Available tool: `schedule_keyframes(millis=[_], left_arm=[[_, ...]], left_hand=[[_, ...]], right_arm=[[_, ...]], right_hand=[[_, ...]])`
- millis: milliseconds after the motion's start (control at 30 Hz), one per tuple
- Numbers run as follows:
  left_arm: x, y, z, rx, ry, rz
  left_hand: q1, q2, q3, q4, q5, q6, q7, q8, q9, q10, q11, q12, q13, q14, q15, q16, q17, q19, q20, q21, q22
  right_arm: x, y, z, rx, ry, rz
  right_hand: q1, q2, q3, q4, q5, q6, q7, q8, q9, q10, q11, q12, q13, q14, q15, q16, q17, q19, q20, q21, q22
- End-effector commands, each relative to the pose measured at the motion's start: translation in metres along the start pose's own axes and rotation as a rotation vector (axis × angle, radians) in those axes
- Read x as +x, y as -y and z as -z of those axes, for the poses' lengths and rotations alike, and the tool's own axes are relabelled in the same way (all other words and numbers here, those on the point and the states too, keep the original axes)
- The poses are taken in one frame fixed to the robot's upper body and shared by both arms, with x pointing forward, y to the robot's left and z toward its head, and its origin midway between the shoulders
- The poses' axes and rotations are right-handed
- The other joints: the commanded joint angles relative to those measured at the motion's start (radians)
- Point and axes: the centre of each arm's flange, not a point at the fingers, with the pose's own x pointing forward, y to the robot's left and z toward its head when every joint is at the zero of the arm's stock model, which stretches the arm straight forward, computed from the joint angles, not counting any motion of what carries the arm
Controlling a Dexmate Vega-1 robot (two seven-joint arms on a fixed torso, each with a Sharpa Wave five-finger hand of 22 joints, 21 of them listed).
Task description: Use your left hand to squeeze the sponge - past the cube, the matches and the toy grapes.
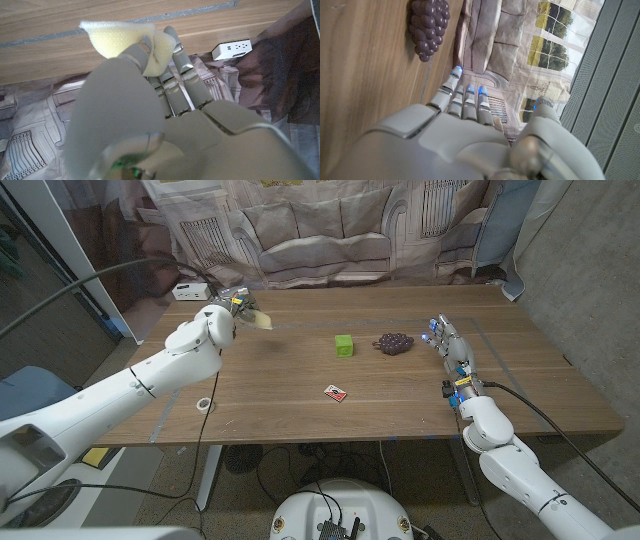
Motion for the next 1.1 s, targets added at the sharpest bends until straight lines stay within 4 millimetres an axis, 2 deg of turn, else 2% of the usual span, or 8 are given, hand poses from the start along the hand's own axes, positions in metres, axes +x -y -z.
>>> schedule_keyframes(millis=[33,333,533,700,1000,1100], left_arm=[[0.001,0.0039,-0.0005,0.029,0.017,0.039],[0.0041,0.0047,-0.0024,0.072,0.022,0.069],[0.0026,0.0033,-0.0015,0.085,0.016,0.056],[0.0008,0.0042,0.001,0.099,0.004,0.058],[-0.0028,0.007,0.0055,0.109,-0.01,0.075],[-0.0035,0.0096,0.006,0.109,-0.012,0.083]], left_hand=[[-0.048,-0.009,-0.01,0.02,-0.003,-0.012,0.003,-0.011,-0.002,-0.02,0.004,-0.018,-0.008,-0.023,0.002,-0.006,-0.002,-0.015,0.004,-0.005,0.001],[-0.139,-0.017,-0.038,0.055,-0.012,-0.048,0.005,-0.03,-0.009,-0.054,0.008,-0.044,-0.028,-0.075,0.02,-0.012,-0.004,-0.076,0.018,-0.03,-0.001],[-0.159,-0.024,-0.046,0.056,-0.015,-0.065,0.0,-0.037,-0.013,-0.077,-0.002,-0.054,-0.036,-0.117,0.019,-0.018,-0.004,-0.114,0.014,-0.047,0.0],[-0.186,-0.022,-0.055,0.067,-0.018,-0.082,0.001,-0.042,-0.017,-0.09,0.004,-0.057,-0.042,-0.149,0.028,-0.02,-0.002,-0.134,0.019,-0.055,0.001],[-0.189,-0.02,-0.053,0.062,-0.017,-0.097,0.003,-0.046,-0.02,-0.106,0.006,-0.06,-0.047,-0.161,0.032,-0.017,-0.003,-0.144,0.024,-0.061,0.001],[-0.188,-0.02,-0.052,0.058,-0.017,-0.105,0.003,-0.047,-0.022,-0.112,0.007,-0.06,-0.049,-0.174,0.037,-0.019,-0.004,-0.151,0.024,-0.064,0.001]], right_arm=[[-0.0008,0.0005,-0.0007,-0.007,-0.008,-0.001],[0.0005,0.0011,0.0002,-0.008,-0.011,-0.006],[0.0,0.003,0.0026,-0.005,-0.016,0.001],[0.0021,0.0025,0.0038,-0.002,-0.018,-0.004],[0.0048,0.0014,0.0048,-0.003,-0.021,-0.012],[0.0058,0.0012,0.0049,0.0,-0.017,-0.01]], right_hand=[[0.01,-0.004,-0.001,-0.005,0.0,0.012,0.013,0.0,0.003,0.008,0.0,0.0,0.002,0.011,0.002,0.002,0.002,0.009,0.002,0.0,0.002],[0.009,-0.005,-0.002,-0.004,0.0,0.014,0.013,0.0,0.003,0.009,-0.001,0.0,0.002,0.011,0.002,0.002,0.002,0.01,0.003,0.0,0.002],[0.009,-0.005,-0.003,-0.004,0.0,0.015,0.013,0.001,0.003,0.01,-0.001,0.0,0.002,0.012,0.002,0.002,0.002,0.011,0.003,-0.001,0.002],[0.012,0.007,0.002,-0.001,0.001,0.017,0.01,0.001,0.003,0.012,-0.002,0.0,0.002,0.023,-0.002,0.007,0.004,0.019,0.001,0.001,0.002],[0.014,0.008,0.003,-0.002,0.001,0.018,0.01,0.001,0.003,0.013,-0.004,0.0,0.002,0.025,-0.002,0.007,0.004,0.026,-0.001,0.002,0.002],[0.016,0.008,0.003,-0.003,0.0,0.021,0.008,0.001,0.003,0.018,-0.005,0.001,0.002,0.037,-0.001,0.01,0.004,0.041,-0.001,0.007,0.003]])
